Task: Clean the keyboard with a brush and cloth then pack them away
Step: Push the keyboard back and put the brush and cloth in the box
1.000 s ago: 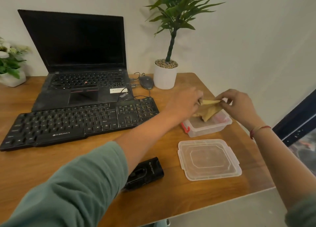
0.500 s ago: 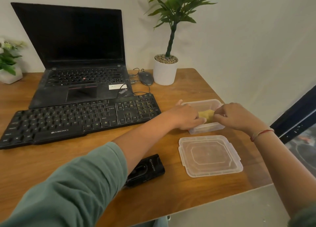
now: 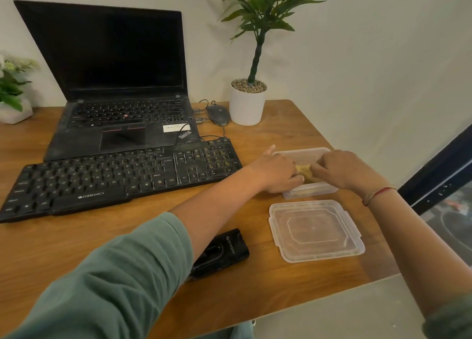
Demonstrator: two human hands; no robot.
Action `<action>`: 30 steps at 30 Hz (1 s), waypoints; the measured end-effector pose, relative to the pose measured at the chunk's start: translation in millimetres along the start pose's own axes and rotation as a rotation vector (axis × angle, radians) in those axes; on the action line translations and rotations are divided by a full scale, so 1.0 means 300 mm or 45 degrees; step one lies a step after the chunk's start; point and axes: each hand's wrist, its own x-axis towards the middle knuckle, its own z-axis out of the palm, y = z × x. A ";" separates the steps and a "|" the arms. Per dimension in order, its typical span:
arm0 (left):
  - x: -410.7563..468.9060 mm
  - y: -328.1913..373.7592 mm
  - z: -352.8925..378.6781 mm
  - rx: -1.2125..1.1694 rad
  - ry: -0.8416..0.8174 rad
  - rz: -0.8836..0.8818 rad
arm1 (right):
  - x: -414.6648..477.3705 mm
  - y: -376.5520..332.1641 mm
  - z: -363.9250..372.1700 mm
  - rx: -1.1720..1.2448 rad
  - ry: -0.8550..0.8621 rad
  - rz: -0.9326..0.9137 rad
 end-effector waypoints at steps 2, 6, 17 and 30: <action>-0.007 -0.004 -0.002 -0.026 -0.045 0.002 | 0.022 0.004 0.012 -0.095 0.206 0.045; -0.016 0.001 -0.001 -0.021 -0.039 -0.003 | 0.067 -0.001 0.037 -0.380 0.159 0.145; -0.052 0.028 -0.034 0.009 -0.100 -0.060 | 0.074 -0.009 0.066 -0.289 0.410 0.413; -0.047 0.080 -0.051 0.142 -0.221 -0.156 | 0.033 -0.089 0.062 0.026 -0.112 0.246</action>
